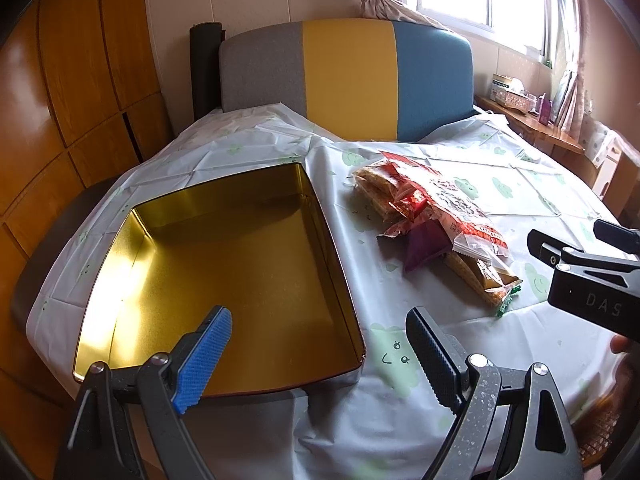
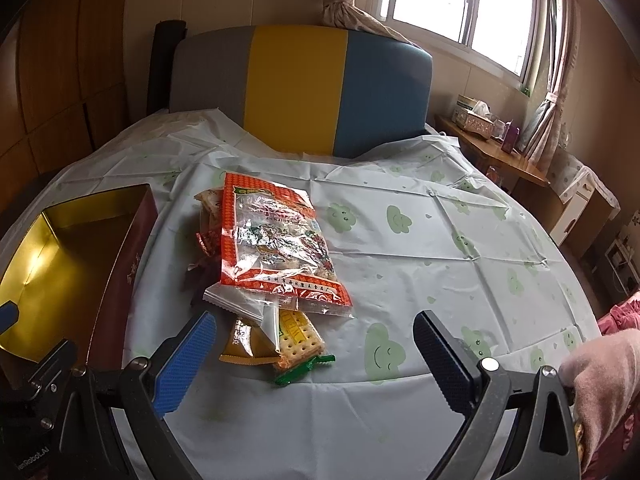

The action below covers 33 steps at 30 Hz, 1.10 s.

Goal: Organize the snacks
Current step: 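Grasp the orange-red peanut candy bag with the left tool and lift it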

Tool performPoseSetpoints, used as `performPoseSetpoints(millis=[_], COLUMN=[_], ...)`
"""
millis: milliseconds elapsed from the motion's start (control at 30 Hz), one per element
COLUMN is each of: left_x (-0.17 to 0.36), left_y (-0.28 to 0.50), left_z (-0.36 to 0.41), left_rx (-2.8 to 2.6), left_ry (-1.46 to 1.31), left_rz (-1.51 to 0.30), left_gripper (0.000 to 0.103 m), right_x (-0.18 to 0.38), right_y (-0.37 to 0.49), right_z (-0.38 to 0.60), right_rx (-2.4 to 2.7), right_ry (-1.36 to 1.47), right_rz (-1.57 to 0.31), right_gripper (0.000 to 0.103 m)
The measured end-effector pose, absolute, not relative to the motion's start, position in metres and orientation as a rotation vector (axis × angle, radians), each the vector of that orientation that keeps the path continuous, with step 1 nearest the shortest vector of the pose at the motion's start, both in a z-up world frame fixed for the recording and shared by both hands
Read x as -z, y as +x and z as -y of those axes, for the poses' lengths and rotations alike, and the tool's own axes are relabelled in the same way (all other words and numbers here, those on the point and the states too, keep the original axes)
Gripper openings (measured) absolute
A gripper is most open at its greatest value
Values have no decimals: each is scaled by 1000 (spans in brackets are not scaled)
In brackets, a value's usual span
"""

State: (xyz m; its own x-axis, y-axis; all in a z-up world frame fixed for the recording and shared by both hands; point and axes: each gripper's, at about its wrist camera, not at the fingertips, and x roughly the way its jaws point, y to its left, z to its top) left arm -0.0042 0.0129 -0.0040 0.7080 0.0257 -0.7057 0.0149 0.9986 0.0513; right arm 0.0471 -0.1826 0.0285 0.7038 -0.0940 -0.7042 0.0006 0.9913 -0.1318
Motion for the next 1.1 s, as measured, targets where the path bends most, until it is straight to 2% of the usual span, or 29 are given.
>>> performPoseSetpoints(millis=[333, 400, 467, 500, 567, 633, 667, 867, 1100], left_x=[1, 0, -3, -4, -6, -6, -6, -4, 13], left_y=[6, 13, 20, 24, 35, 49, 54, 95, 140], left_z=[-15, -16, -14, -13, -10, -6, -3, 20, 48], left_rx=[34, 61, 89, 113, 170, 223, 248, 343, 354], left_ry=[21, -1, -4, -12, -42, -81, -102, -182, -235], left_rz=[-816, -832, -841, -848, -867, -908, -924, -987, -1047], left_gripper=[89, 85, 71, 67, 43, 28, 24, 22, 24], right_x=[-39, -43, -44, -42, -37, -28, -24, 4, 3], right_y=[69, 84, 101, 110, 126, 140, 146, 161, 164], right_z=[202, 216, 232, 239, 253, 268, 276, 315, 316], right_rx=[25, 25, 36, 52, 81, 91, 94, 120, 66], right_ry=[-96, -61, -38, -47, -63, -43, -26, 127, 194], right_rz=[-820, -847, -873, -882, -895, -925, -933, -1011, -1015], right_gripper=[100, 100, 100, 100, 100, 100, 99, 94, 94])
